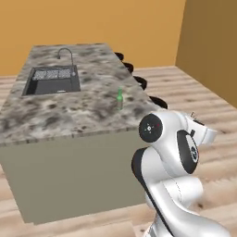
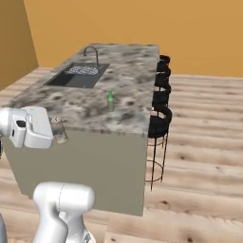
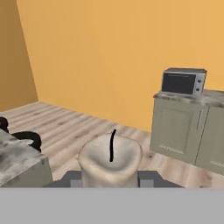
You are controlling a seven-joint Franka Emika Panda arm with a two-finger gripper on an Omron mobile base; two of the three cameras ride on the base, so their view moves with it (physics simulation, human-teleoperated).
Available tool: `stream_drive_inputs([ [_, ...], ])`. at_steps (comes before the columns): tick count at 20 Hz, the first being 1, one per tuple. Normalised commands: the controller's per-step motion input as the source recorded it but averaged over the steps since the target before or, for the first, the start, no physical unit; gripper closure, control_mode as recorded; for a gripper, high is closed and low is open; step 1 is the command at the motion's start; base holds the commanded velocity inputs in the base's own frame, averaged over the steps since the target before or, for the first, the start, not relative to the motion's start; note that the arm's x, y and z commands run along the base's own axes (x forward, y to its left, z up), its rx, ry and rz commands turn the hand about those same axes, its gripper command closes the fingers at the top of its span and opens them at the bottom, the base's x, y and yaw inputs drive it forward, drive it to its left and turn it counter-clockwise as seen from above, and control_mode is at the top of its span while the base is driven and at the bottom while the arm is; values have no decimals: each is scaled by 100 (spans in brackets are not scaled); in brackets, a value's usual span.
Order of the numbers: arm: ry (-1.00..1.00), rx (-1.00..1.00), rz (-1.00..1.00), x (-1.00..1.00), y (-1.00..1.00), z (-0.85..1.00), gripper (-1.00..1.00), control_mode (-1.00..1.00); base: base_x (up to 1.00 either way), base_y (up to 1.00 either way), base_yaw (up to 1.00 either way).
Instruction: Get the candle and the beer from the cabinet and move them to the dining counter.
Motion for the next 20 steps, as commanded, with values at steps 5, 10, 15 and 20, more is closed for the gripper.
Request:
stream_drive_inputs([
  [5, 0, 0, 0, 0, 0, 0, 100, 100, 45, -72, 34],
  [10, 0, 0, 0, 0, 0, 0, 100, 100, 39, -74, 34],
  [15, 0, 0, 0, 0, 0, 0, 100, 100, 30, -82, 32],
  [20, 0, 0, 0, 0, 0, 0, 100, 100, 29, -80, 33],
])
